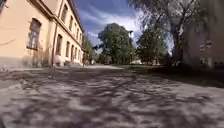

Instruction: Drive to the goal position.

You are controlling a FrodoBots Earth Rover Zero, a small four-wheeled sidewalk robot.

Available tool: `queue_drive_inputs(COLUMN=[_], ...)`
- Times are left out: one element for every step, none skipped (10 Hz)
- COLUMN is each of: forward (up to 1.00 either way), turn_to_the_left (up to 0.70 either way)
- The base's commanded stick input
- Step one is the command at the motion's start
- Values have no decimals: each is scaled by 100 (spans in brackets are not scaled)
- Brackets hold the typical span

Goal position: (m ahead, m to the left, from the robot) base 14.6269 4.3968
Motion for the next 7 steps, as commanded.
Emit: queue_drive_inputs(forward=[70,70,70,70,70,70,70], turn_to_the_left=[6,6,6,6,6,6,6])
